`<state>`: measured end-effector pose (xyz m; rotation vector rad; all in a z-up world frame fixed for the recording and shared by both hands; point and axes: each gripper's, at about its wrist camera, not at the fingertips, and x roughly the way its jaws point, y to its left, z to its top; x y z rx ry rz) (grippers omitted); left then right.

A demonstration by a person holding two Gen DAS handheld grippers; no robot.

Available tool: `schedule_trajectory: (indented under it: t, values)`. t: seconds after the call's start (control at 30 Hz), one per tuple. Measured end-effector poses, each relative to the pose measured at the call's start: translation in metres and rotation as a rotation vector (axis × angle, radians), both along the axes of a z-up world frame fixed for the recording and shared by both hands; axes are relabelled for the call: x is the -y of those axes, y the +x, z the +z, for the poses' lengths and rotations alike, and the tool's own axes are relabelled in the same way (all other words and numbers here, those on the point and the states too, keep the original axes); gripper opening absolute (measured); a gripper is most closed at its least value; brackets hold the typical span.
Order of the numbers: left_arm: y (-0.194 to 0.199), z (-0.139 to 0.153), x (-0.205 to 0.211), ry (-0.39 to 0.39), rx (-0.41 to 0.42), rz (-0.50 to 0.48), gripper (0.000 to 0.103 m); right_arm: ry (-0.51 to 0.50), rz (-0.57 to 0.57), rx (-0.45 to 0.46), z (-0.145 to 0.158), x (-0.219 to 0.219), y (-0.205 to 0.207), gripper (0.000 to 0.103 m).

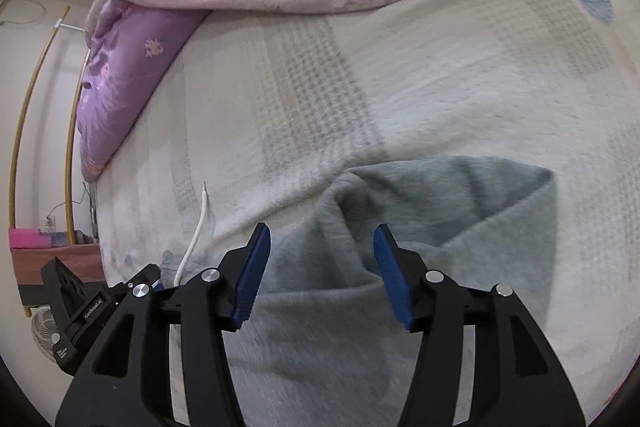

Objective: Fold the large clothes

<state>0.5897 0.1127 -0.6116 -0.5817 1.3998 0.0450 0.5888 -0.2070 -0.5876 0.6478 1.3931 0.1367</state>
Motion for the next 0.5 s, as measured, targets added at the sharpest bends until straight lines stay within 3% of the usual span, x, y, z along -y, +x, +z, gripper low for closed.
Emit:
schedule_trajectory:
  t: [0.3, 0.37, 0.4, 0.47, 0.5]
  values:
    - [0.017, -0.028, 0.008, -0.002, -0.077, 0.011, 0.067, 0.068, -0.064, -0.054, -0.027, -0.002, 0.008, 0.051]
    - [0.019, -0.033, 0.01, 0.01, -0.104, 0.005, 0.066, 0.051, -0.062, -0.062, -0.032, -0.004, 0.008, 0.046]
    - [0.02, -0.035, 0.012, 0.028, -0.108, -0.005, 0.063, 0.029, -0.051, -0.067, -0.036, -0.005, 0.008, 0.037]
    - [0.021, -0.036, 0.015, 0.059, -0.102, -0.016, 0.052, 0.029, -0.043, -0.048, -0.04, -0.005, 0.005, 0.033]
    - [0.02, -0.036, 0.015, 0.066, -0.094, -0.017, 0.038, 0.024, -0.038, -0.042, -0.041, -0.005, 0.004, 0.029]
